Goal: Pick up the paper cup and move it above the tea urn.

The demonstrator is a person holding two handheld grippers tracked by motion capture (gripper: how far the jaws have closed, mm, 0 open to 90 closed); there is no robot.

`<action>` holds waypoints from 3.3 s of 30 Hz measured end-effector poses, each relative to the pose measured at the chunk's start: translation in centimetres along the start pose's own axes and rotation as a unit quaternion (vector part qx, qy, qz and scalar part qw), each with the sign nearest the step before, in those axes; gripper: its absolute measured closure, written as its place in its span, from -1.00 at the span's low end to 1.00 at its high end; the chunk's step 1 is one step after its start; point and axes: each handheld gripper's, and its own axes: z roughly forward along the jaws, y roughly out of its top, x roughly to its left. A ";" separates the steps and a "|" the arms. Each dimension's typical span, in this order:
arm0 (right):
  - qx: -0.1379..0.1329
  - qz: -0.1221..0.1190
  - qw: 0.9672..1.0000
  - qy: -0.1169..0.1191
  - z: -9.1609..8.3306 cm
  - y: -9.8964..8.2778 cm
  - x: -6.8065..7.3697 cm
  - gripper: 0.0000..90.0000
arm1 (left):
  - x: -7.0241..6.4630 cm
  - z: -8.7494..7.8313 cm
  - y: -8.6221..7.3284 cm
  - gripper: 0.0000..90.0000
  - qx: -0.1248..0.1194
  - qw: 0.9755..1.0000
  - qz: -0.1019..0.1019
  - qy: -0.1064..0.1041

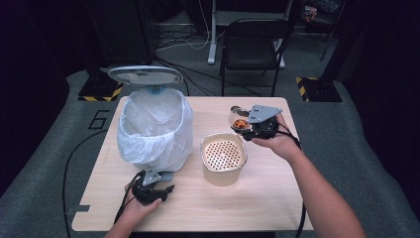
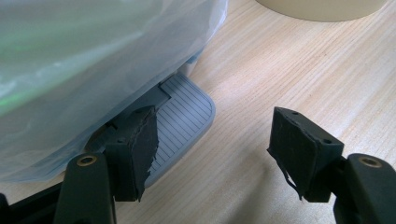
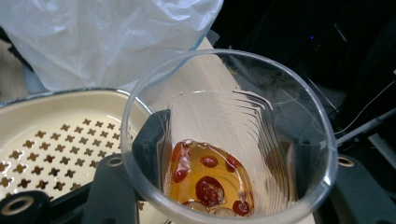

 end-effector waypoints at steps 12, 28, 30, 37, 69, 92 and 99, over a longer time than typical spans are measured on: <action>0.028 -0.101 0.994 -0.001 0.8 0.9 1.6 -0.01 | 0.0 0.0 0.0 -0.28 0.000 1.000 0.002 0.000; 0.023 -0.205 0.978 -0.039 1.7 0.9 3.8 -0.01 | 0.1 0.0 0.0 -0.28 0.003 1.000 0.002 0.000; 0.018 -0.227 0.973 -0.048 1.7 1.0 4.2 -0.01 | 0.1 -0.1 0.0 -0.28 0.003 1.000 0.002 0.000; 0.018 -0.254 0.965 -0.066 2.0 0.7 4.9 -0.01 | 0.0 -0.1 0.0 -0.28 0.005 1.000 0.004 0.000; 0.107 -0.528 0.827 -0.159 3.2 -0.4 8.6 -0.02 | 0.0 0.0 0.0 -0.28 0.002 1.000 0.002 0.000; 0.118 -0.672 0.706 -0.189 3.8 -0.7 10.6 -0.02 | 0.0 0.0 0.0 -0.28 0.002 1.000 0.002 0.000; 0.094 -0.627 0.741 -0.222 4.1 -1.8 11.3 -0.01 | 0.0 0.0 0.0 -0.28 0.002 1.000 0.002 0.000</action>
